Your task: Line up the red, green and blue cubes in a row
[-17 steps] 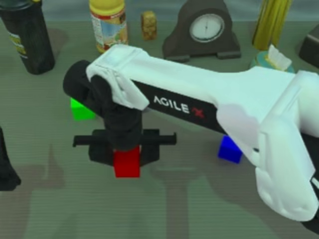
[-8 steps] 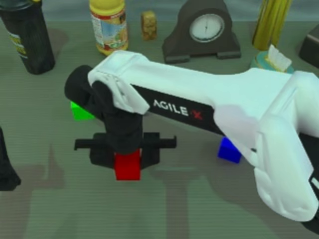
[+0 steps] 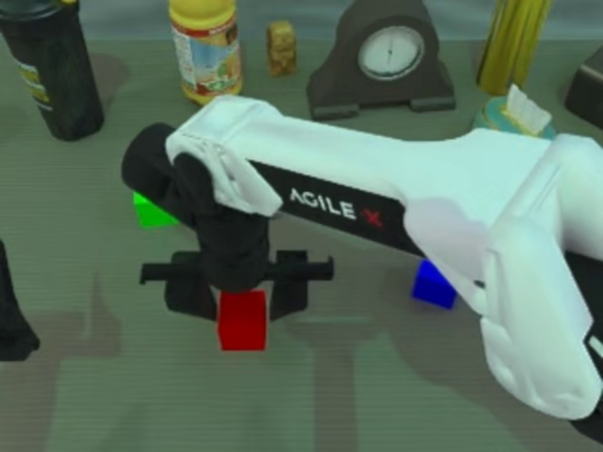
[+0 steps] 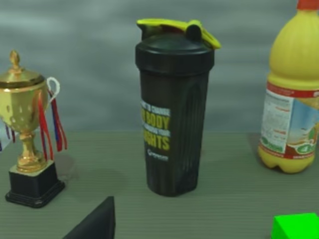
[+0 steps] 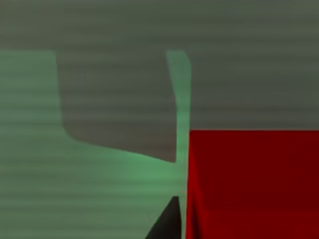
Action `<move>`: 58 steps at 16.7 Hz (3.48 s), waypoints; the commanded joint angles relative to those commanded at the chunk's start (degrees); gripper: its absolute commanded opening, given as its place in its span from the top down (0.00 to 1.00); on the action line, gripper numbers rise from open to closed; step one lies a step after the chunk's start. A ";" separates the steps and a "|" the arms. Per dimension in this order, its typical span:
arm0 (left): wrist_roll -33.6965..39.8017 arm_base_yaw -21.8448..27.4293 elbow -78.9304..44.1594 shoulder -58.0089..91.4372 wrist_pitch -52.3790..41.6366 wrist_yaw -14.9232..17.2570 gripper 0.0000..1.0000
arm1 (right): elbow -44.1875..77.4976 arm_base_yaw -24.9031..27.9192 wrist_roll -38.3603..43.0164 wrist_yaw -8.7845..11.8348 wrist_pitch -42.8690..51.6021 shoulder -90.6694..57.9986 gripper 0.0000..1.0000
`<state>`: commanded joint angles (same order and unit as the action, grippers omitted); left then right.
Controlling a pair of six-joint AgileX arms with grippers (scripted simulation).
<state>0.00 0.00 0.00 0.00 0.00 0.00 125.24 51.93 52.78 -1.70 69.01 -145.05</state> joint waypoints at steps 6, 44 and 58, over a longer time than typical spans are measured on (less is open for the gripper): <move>0.00 0.00 0.00 0.00 0.00 0.00 0.00 | 0.00 0.00 0.00 0.00 0.00 0.00 0.00; 11.93 7.57 -68.40 78.10 -43.77 0.02 0.00 | -60.78 -30.01 -32.34 -8.35 -26.54 84.46 0.00; 20.74 13.08 -119.15 134.05 -74.41 0.25 0.00 | -123.63 -50.84 -52.43 1.13 -67.54 143.21 0.00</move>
<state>20.74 13.08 -119.15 134.05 -74.41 0.25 1.61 1.09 0.35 -0.58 1.47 -1.84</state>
